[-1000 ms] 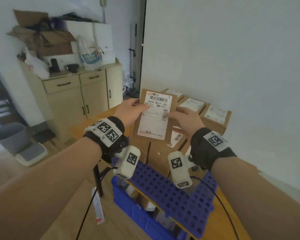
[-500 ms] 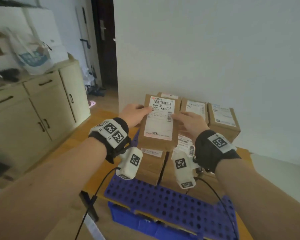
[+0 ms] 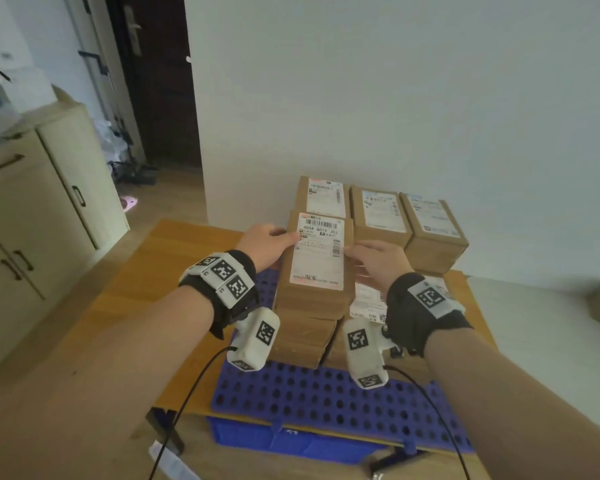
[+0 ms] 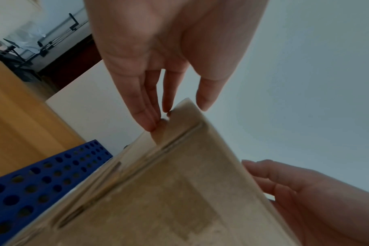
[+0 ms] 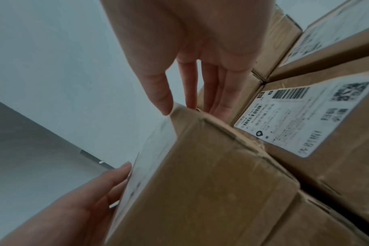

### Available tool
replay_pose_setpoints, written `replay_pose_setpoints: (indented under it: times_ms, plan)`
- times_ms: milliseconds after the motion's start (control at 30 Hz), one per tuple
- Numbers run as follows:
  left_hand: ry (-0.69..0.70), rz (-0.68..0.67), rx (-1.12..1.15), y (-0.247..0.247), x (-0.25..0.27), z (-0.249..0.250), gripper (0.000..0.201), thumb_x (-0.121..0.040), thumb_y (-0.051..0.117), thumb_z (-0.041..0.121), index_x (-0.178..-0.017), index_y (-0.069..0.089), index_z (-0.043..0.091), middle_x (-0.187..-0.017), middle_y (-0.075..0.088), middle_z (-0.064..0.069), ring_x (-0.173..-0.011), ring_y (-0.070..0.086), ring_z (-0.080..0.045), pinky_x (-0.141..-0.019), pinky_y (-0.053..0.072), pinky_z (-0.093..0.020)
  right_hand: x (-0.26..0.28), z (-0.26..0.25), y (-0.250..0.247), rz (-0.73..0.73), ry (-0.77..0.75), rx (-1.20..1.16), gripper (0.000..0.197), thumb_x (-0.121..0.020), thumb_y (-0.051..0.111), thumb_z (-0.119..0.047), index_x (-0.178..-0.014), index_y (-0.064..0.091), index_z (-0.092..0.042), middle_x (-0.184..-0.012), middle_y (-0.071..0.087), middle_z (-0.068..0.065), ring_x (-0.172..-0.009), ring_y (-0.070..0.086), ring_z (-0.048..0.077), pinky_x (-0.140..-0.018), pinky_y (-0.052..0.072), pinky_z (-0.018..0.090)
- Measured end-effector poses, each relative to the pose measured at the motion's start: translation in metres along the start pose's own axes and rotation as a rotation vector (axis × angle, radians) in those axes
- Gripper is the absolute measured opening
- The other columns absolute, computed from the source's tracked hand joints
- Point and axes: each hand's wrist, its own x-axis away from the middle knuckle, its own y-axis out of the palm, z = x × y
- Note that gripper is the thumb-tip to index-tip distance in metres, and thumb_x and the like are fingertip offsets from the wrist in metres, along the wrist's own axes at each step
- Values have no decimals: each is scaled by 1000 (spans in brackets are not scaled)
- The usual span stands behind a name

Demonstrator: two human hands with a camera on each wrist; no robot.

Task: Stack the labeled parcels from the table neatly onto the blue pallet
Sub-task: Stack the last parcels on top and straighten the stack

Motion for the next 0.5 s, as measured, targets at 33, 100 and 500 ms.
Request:
replay_pose_setpoints:
  times_ms: [33,100,500]
  plan:
    - [4,3,-3,0,-2,-1,31,-95,52,31,-118,61,13,-107,67,0,-85,61,-10,-65,50,-18,-1,0,1,-1,4,7,29,-85,67,-14,-113,62,-9,-90,70,4,-78,67,16,-71,55,29]
    - [4,9,3,0,-5,-2,30,-95,52,30,-117,62,12,-106,67,0,-82,60,-8,-66,49,-16,-3,1,2,-4,19,22,34,-83,68,-13,-117,62,-9,-99,70,6,-88,67,20,-79,56,34]
    - [11,67,38,3,-19,-6,32,-91,58,16,-123,60,10,-114,67,-6,-95,63,-19,-85,54,-33,-7,0,3,-10,-7,97,49,-81,70,-8,-127,56,-13,-103,69,6,-96,67,23,-88,56,38]
